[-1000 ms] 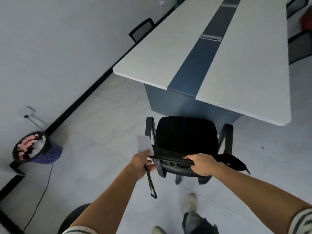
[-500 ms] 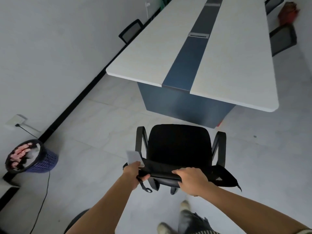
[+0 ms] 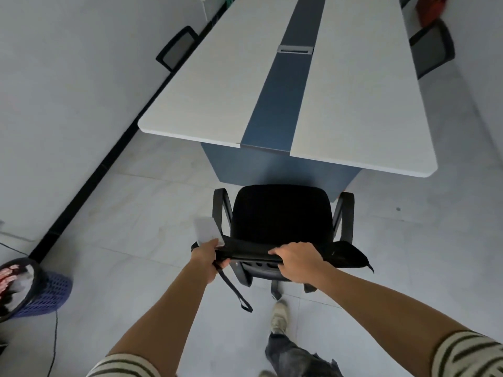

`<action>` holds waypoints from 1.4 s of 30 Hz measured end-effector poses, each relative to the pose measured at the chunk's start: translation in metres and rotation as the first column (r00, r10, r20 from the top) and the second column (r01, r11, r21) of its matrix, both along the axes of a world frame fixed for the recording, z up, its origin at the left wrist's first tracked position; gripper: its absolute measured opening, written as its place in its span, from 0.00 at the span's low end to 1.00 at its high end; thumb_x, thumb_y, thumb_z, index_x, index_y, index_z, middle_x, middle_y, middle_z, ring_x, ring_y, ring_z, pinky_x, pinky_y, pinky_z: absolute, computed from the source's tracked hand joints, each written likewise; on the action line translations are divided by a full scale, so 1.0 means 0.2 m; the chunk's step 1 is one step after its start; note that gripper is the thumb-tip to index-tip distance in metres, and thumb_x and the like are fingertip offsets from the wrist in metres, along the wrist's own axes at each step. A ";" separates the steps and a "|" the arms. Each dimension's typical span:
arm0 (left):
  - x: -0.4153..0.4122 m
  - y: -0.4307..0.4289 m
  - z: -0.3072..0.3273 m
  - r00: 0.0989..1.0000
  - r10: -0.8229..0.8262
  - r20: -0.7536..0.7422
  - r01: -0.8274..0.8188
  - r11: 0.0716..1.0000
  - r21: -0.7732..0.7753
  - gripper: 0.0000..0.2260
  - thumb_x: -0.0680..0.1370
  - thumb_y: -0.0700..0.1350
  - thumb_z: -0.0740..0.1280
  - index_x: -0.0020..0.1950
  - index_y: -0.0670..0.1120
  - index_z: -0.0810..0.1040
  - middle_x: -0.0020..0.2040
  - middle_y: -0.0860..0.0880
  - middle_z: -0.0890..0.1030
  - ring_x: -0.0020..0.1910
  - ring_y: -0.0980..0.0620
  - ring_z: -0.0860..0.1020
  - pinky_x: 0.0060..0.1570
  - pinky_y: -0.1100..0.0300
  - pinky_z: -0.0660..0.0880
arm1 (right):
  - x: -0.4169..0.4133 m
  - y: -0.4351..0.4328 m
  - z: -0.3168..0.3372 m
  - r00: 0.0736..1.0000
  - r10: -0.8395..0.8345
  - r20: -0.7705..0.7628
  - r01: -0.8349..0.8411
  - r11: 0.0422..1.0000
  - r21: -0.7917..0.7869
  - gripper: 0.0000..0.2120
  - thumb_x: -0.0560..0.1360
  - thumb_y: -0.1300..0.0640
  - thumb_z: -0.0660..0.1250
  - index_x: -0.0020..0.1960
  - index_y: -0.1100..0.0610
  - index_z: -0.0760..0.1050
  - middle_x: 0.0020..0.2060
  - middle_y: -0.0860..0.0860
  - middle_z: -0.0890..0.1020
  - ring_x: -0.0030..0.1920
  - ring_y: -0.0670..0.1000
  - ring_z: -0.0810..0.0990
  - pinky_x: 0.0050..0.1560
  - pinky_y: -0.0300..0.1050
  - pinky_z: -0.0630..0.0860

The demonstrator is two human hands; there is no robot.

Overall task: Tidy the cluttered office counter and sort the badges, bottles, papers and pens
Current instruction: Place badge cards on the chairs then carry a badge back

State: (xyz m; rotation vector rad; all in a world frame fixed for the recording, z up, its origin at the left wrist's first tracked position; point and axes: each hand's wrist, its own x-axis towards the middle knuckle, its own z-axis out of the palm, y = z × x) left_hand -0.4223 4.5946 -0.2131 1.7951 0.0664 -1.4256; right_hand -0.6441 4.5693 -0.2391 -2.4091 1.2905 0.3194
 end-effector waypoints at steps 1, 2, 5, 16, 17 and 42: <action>0.02 -0.06 0.01 1.000 -0.002 0.005 0.002 1.000 0.006 0.04 0.80 0.40 0.65 0.48 0.41 0.71 0.47 0.40 0.75 0.46 0.41 0.78 0.21 0.60 0.77 | 0.03 -0.04 0.00 1.000 -0.007 0.006 0.007 1.000 0.006 0.21 0.78 0.50 0.58 0.71 0.44 0.67 0.53 0.47 0.81 0.45 0.50 0.80 0.39 0.42 0.73; 0.05 -0.12 0.02 1.000 -0.003 0.011 0.003 1.000 0.015 0.05 0.79 0.40 0.65 0.46 0.42 0.70 0.47 0.40 0.75 0.48 0.40 0.77 0.21 0.59 0.77 | 0.06 -0.08 -0.01 1.000 -0.011 0.008 0.011 1.000 0.004 0.21 0.78 0.51 0.58 0.71 0.44 0.68 0.53 0.47 0.82 0.44 0.50 0.80 0.38 0.42 0.72; 0.12 -0.28 0.04 0.999 -0.017 0.030 0.016 1.000 0.023 0.05 0.79 0.39 0.65 0.47 0.41 0.70 0.47 0.40 0.74 0.46 0.41 0.77 0.21 0.59 0.77 | 0.13 -0.22 -0.01 1.000 -0.024 0.013 0.024 0.999 -0.022 0.21 0.79 0.51 0.58 0.72 0.45 0.67 0.52 0.48 0.82 0.43 0.50 0.80 0.35 0.41 0.69; 0.19 -0.61 0.05 0.998 0.028 -0.048 -0.031 0.998 -0.062 0.04 0.80 0.39 0.64 0.48 0.41 0.70 0.45 0.40 0.76 0.39 0.42 0.79 0.44 0.48 0.80 | 0.20 -0.61 -0.03 0.997 -0.062 0.049 0.063 0.998 -0.028 0.21 0.79 0.48 0.59 0.72 0.46 0.66 0.55 0.48 0.80 0.47 0.48 0.80 0.48 0.42 0.77; 0.22 -0.64 0.05 0.998 0.029 -0.064 -0.033 0.997 -0.070 0.04 0.80 0.39 0.64 0.48 0.41 0.70 0.45 0.40 0.77 0.39 0.42 0.79 0.44 0.48 0.80 | 0.22 -0.64 -0.04 0.996 -0.067 0.053 0.068 0.998 -0.014 0.22 0.79 0.47 0.59 0.72 0.46 0.67 0.55 0.48 0.80 0.46 0.48 0.80 0.48 0.41 0.76; 2.61 -0.95 0.37 0.983 0.047 0.176 -0.004 0.971 -0.241 0.13 0.81 0.45 0.60 0.59 0.37 0.72 0.40 0.39 0.83 0.25 0.51 0.69 0.26 0.60 0.65 | 2.59 -1.61 0.26 0.988 -0.046 0.146 0.004 0.962 0.273 0.26 0.77 0.39 0.63 0.71 0.49 0.67 0.61 0.50 0.78 0.59 0.52 0.77 0.57 0.44 0.72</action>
